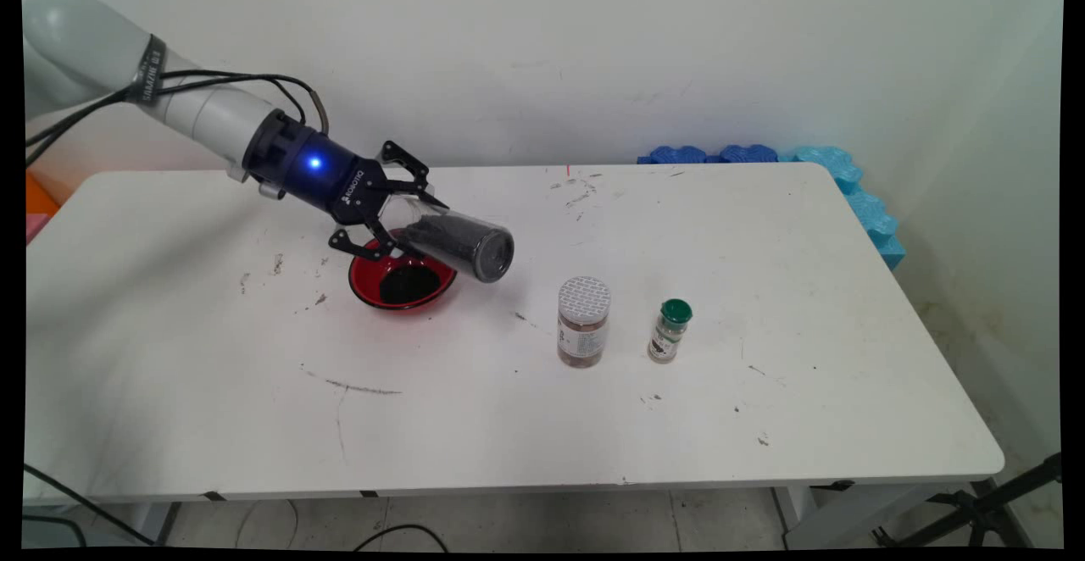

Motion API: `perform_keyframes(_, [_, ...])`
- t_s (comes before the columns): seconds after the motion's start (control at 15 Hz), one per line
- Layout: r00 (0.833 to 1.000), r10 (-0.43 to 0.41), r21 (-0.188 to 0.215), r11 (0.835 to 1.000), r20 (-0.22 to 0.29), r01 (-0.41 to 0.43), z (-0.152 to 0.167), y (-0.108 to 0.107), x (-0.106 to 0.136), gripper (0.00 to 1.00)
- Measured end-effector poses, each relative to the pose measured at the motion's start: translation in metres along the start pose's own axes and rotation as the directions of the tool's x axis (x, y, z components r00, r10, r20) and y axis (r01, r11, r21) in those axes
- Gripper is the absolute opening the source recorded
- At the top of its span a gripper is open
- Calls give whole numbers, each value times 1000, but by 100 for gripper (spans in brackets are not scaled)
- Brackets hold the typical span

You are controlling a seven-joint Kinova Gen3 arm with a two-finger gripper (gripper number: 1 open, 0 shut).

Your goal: Pour the black seasoning powder in the red bowl

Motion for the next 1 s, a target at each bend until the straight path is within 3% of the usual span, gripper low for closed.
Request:
perform_keyframes(0.27, [993, 115, 21, 993, 0, -115, -3, 0, -1, 0])
perform_keyframes(0.6, [964, 266, 44, 963, -7, -266, -7, 2, -2, 0])
perform_keyframes(0.8, [929, 369, 55, 928, -16, -368, -10, 6, -3, 0])
perform_keyframes(1.0, [879, 476, 61, 878, -19, -474, -13, 10, -10, 0])
